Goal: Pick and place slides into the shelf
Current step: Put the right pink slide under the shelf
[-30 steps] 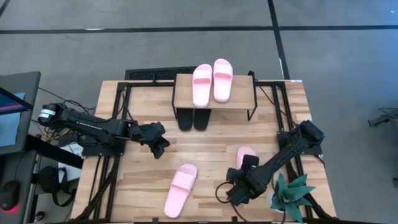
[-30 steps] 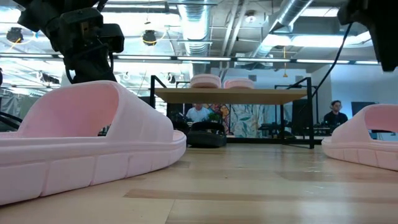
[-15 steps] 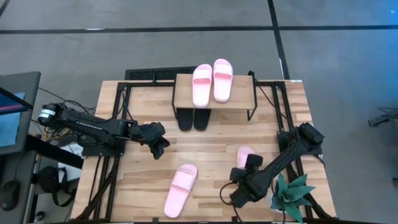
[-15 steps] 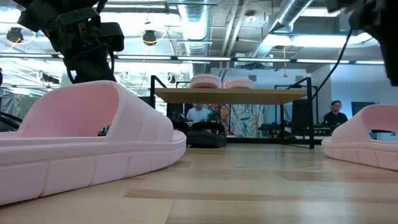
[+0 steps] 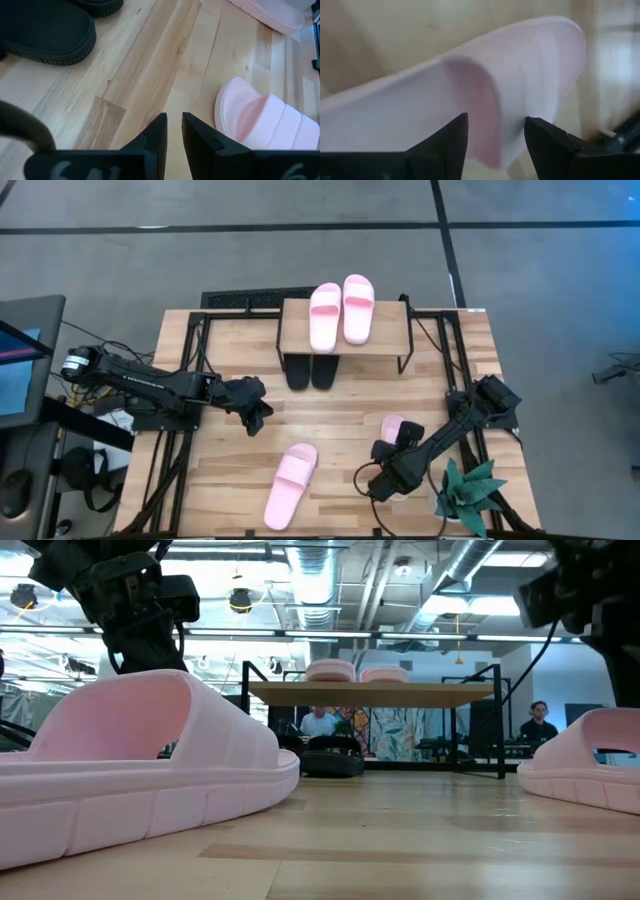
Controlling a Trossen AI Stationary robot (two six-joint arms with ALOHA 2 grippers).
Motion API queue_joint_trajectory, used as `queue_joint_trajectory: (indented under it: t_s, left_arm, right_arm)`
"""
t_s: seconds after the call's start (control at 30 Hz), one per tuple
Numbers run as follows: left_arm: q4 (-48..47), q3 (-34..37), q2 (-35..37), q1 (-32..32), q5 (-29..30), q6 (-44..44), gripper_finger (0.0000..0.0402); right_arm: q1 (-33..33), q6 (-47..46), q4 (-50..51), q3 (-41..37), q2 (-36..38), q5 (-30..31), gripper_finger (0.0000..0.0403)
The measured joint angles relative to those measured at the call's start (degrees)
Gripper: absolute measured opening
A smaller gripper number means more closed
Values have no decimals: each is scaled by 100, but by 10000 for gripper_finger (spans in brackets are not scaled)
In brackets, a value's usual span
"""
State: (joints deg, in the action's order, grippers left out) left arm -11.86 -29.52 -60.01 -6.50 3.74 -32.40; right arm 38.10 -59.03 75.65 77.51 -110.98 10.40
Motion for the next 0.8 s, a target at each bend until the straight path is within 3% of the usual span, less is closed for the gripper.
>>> queue_joint_trajectory:
  t_s: [0.2, 0.43, 0.8]
  left_arm:
    - [183, 0, 0, 0, -27, -32, 48]
    - [417, 0, 0, 0, -29, -98, 48]
    - [518, 0, 0, -1, -34, -270, 48]
  right_arm:
    - [0, -143, 203, -210, 4, 130, 135]
    - [5, -56, 29, -301, 31, 246, 13]
    - [-157, -249, 207, -321, 654, 1438, 5]
